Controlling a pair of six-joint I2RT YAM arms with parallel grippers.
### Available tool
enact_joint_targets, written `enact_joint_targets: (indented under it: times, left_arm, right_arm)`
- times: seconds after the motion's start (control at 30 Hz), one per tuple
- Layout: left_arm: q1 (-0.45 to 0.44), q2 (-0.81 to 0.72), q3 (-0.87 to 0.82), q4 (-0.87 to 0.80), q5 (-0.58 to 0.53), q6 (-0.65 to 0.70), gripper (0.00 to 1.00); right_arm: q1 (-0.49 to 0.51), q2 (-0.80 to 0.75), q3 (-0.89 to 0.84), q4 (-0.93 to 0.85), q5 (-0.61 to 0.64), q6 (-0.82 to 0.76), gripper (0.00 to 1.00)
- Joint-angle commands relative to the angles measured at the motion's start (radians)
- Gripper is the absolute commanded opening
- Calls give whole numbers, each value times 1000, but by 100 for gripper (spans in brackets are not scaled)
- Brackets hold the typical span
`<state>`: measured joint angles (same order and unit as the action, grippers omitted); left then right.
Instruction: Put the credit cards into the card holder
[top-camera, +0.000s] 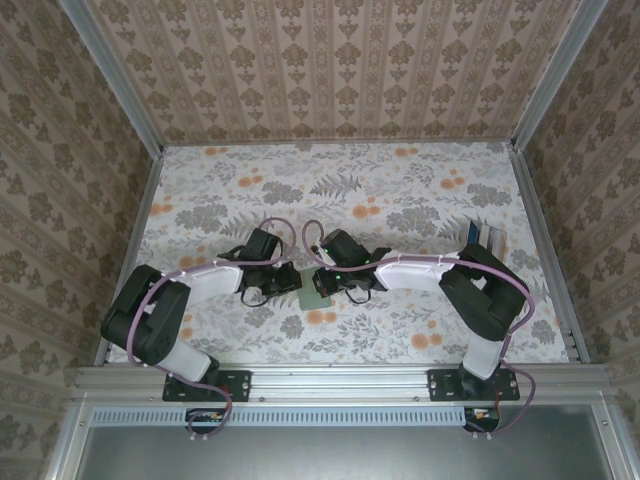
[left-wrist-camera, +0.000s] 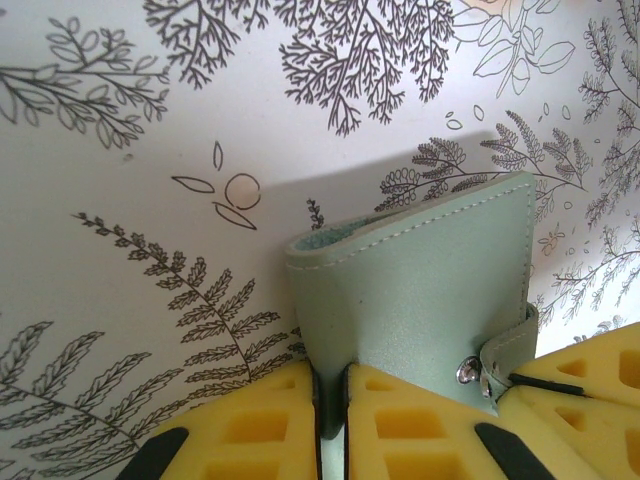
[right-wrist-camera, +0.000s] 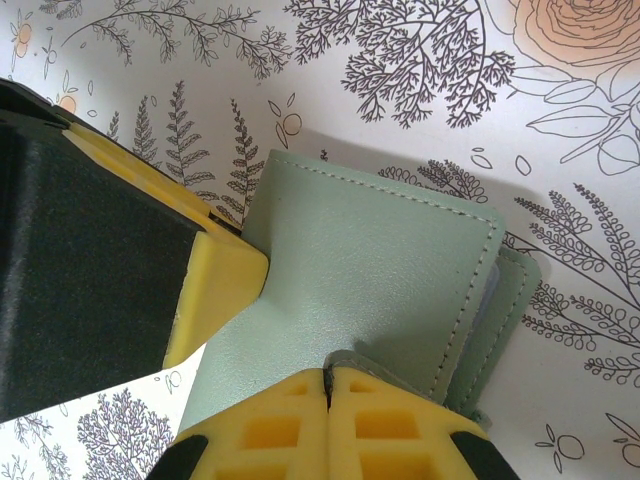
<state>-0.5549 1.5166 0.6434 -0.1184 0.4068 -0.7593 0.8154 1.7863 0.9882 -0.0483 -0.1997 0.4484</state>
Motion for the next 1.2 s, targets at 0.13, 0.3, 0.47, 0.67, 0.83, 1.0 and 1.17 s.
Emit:
enact_joint_targets:
  times: [0.13, 0.3, 0.47, 0.67, 0.83, 1.0, 1.17]
  left_arm:
    - [-3, 23, 1, -34, -6, -6, 12]
    - [-4, 27, 3, -28, -5, -7, 12]
    - [-4, 25, 3, -29, -4, -5, 12]
    - [-4, 24, 4, -30, -5, -2, 12]
    - [-4, 23, -1, -33, -8, -4, 12]
    - [3, 28, -3, -50, -13, -9, 12]
    - [12, 49, -7, -37, -1, -30, 10]
  right_arm:
    - [-3, 35, 13, 2, -23, 10, 0]
    - [-4, 38, 19, 4, -27, 11, 0]
    - [0, 62, 29, 15, -29, 27, 0]
    - [14, 82, 29, 5, -26, 34, 0]
    - [13, 60, 8, -38, 13, 1, 0]
    - [18, 43, -33, -46, -1, -40, 0]
    - [41, 61, -52, -80, 38, -114, 0]
